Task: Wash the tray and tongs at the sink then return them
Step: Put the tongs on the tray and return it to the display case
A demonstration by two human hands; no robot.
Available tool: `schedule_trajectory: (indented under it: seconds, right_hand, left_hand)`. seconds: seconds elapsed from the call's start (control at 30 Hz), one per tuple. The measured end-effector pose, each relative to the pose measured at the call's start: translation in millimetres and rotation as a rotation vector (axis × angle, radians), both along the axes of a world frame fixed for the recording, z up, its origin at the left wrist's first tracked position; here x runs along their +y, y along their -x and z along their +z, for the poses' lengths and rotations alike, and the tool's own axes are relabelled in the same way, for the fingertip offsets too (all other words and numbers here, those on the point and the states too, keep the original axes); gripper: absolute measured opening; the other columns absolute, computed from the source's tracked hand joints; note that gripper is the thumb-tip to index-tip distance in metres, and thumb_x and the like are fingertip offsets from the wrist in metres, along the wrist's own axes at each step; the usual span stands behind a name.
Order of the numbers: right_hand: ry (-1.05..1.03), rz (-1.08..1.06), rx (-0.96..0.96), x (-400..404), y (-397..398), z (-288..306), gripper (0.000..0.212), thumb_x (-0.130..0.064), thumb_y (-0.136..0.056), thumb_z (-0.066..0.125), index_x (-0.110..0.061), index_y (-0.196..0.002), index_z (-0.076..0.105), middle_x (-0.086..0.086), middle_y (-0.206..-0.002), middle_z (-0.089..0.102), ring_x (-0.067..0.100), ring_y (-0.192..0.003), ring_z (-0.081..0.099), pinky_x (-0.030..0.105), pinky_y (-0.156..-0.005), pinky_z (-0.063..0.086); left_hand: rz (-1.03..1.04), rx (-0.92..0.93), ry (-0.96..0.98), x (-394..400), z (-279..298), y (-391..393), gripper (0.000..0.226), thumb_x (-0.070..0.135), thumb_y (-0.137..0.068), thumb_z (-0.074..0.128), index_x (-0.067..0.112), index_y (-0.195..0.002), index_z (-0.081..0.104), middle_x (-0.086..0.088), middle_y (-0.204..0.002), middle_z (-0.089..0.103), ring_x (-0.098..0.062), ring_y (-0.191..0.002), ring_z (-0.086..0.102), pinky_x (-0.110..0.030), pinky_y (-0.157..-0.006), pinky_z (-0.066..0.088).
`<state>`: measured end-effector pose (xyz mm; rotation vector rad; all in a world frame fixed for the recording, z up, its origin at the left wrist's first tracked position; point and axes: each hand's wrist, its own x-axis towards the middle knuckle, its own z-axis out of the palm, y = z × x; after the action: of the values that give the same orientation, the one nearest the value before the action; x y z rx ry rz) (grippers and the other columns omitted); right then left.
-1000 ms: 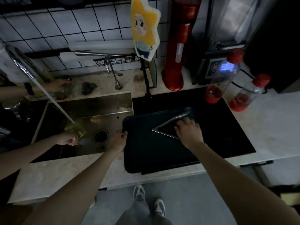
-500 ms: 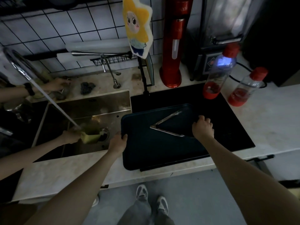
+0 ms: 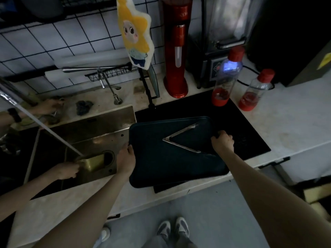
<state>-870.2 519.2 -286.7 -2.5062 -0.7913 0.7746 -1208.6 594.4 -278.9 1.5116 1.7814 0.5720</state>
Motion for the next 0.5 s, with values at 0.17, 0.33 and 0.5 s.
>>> schedule_trajectory:
  seconds: [0.17, 0.33, 0.5]
  right_hand:
    - [-0.038, -0.098, 0.006, -34, -4, 0, 0.044, -0.024, -0.096, 0.051, -0.006, -0.136, 0.048, 0.026, -0.136, 0.044, 0.045, -0.122, 0.044, 0.047, -0.103, 0.037]
    - [-0.064, -0.233, -0.028, -77, -9, 8, 0.037, -0.019, -0.095, 0.049, -0.001, -0.126, 0.052, 0.028, -0.128, 0.049, 0.044, -0.115, 0.048, 0.044, -0.098, 0.04]
    - [-0.091, -0.388, -0.08, -130, -16, 22, 0.035, -0.019, -0.093, 0.048, -0.001, -0.123, 0.054, 0.026, -0.125, 0.053, 0.041, -0.115, 0.049, 0.045, -0.094, 0.042]
  left_hand:
    - [-0.11, -0.025, -0.068, 9, 17, -11, 0.035, 0.021, -0.108, 0.034, 0.01, -0.126, 0.062, -0.007, -0.112, 0.064, -0.027, -0.11, 0.06, -0.028, -0.083, 0.035]
    - [-0.243, -0.078, 0.04, 19, 30, -36, 0.045, 0.026, -0.109, 0.031, 0.006, -0.146, 0.047, -0.013, -0.143, 0.053, -0.031, -0.132, 0.048, -0.035, -0.104, 0.037]
    - [-0.429, -0.069, 0.056, 30, 19, -65, 0.061, 0.053, -0.1, 0.027, 0.015, -0.137, 0.056, -0.01, -0.134, 0.061, -0.031, -0.123, 0.057, -0.051, -0.105, 0.046]
